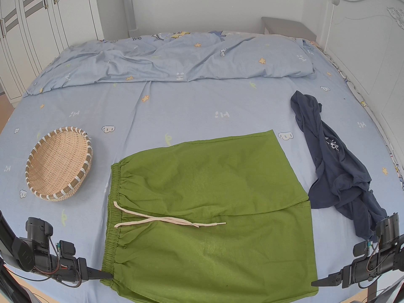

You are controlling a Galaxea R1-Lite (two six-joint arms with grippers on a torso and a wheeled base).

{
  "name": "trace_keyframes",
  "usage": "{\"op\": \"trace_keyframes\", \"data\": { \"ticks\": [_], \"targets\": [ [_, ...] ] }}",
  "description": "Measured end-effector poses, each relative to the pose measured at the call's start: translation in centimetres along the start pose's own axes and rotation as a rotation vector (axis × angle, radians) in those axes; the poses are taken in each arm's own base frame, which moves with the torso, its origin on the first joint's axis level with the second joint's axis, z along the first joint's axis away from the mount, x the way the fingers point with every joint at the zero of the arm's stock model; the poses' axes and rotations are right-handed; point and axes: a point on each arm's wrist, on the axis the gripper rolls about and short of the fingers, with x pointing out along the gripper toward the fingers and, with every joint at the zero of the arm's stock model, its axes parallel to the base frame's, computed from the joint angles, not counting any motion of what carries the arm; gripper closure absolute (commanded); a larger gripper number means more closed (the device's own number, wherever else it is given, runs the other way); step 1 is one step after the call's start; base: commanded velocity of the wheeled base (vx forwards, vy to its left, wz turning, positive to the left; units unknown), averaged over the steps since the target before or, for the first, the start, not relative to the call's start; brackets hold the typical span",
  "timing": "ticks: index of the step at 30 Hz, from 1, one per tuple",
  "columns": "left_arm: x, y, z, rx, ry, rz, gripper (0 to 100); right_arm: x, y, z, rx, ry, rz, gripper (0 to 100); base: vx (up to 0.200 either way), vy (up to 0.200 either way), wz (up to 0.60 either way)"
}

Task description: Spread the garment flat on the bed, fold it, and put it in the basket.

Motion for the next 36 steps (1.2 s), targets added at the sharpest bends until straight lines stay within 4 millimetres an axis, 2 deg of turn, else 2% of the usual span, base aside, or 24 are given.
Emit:
{"op": "trace_keyframes", "data": {
  "ticks": [6, 17, 25, 33, 34, 36],
  "targets": [
    [-0.1, 0.1, 0.0, -0.003, -0.003, 0.001, 100, 0.9, -0.7, -0.1, 0.017, 0.075, -0.007, 0, 0.0, 0.0, 0.0],
    [-0.1, 0.1, -0.1, -0.005, -0.001, 0.001, 100, 3.0, -0.4, 0.2, -0.04, 0.208, 0.026, 0, 0.0, 0.0, 0.0],
    [-0.1, 0.1, 0.0, -0.003, -0.003, 0.001, 100, 4.4, 0.0, 0.8, -0.091, 0.241, 0.052, 0, 0.0, 0.0, 0.0],
    [-0.1, 0.1, -0.1, -0.005, -0.002, 0.001, 100, 4.7, -0.1, 0.9, -0.072, 0.247, 0.073, 0, 0.0, 0.0, 0.0],
    [-0.1, 0.1, -0.1, -0.006, -0.003, 0.002, 100, 4.7, -0.1, 0.9, -0.068, 0.245, 0.077, 100, 0.0, 0.0, 0.0],
    [-0.1, 0.1, -0.1, -0.008, -0.005, 0.002, 100, 4.6, -0.2, 1.0, -0.053, 0.239, 0.084, 100, 0.0, 0.0, 0.0]
  ]
}}
